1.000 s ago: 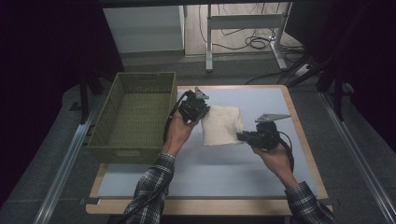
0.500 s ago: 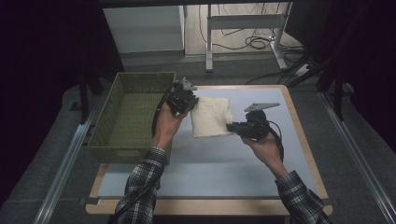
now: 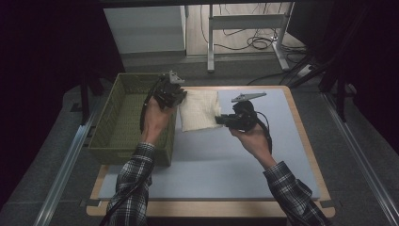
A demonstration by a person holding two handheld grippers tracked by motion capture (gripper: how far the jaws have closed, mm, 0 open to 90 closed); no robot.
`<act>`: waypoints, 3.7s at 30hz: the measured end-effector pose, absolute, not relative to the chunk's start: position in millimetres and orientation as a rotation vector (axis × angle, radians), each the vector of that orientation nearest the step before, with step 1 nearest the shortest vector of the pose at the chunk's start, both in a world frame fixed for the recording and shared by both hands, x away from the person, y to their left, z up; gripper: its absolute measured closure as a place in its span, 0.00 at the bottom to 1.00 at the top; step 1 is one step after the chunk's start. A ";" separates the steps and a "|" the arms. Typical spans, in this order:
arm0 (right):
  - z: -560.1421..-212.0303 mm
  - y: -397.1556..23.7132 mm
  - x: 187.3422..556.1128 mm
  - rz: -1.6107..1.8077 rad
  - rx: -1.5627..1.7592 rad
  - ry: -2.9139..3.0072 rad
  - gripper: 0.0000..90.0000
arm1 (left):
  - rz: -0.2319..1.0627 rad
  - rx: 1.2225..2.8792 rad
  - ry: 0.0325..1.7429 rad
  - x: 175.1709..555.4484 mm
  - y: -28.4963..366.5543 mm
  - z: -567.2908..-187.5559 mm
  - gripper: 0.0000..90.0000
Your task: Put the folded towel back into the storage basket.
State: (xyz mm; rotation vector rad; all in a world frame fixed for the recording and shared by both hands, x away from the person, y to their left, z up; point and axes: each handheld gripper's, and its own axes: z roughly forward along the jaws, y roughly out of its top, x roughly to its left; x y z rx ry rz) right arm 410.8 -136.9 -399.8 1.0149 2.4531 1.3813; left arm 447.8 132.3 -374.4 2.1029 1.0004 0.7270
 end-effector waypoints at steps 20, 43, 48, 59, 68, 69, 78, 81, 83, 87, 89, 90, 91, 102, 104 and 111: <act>-391.6 -62.1 422.0 1.413 0.938 2.487 0.92 | 0.841 2.086 1.099 441.1 199.3 -358.0 0.91; -417.0 45.0 422.7 1.341 0.859 2.587 0.91 | 0.885 2.076 1.270 426.4 282.7 -383.2 0.91; -424.5 68.4 418.7 1.308 0.836 2.624 0.91 | 0.887 2.091 1.298 424.2 297.2 -391.9 0.91; -433.7 100.3 413.5 1.179 0.777 2.682 0.91 | 0.838 2.128 1.307 435.0 301.4 -416.9 0.91; -441.6 107.3 417.7 1.067 0.760 2.707 0.91 | 0.813 2.204 1.314 445.9 297.2 -435.2 0.90; -442.0 108.7 418.1 1.051 0.749 2.705 0.91 | 0.811 2.213 1.317 446.5 297.7 -436.8 0.90; -442.7 119.6 420.0 0.970 0.730 2.722 0.91 | 0.791 2.258 1.332 450.8 300.1 -447.0 0.89; -444.3 122.1 420.4 0.960 0.726 2.728 0.90 | 0.782 2.267 1.337 452.9 299.0 -450.3 0.88; -446.1 123.6 420.5 0.951 0.721 2.730 0.88 | 0.778 2.273 1.343 454.4 298.0 -452.9 0.82; -441.3 120.3 421.9 0.985 0.721 2.687 0.80 | 0.797 2.251 1.354 455.2 297.0 -454.7 0.65; -440.0 118.5 422.8 0.994 0.733 2.683 0.79 | 0.806 2.238 1.358 454.8 297.1 -453.3 0.63; -439.0 116.7 424.0 0.997 0.735 2.680 0.78 | 0.805 2.233 1.359 454.4 297.3 -452.2 0.62; -438.2 115.0 424.8 1.000 0.738 2.680 0.76 | 0.801 2.223 1.361 454.2 297.4 -451.3 0.60; -433.1 96.2 425.3 1.071 0.749 2.675 0.59 | 0.764 2.146 1.373 450.9 296.4 -449.4 0.44; -432.1 92.0 425.0 1.083 0.740 2.673 0.53 | 0.730 2.125 1.375 450.6 297.0 -449.6 0.40; -426.5 72.9 426.8 1.151 0.748 2.642 0.38 | 0.647 2.045 1.368 447.9 297.5 -447.0 0.27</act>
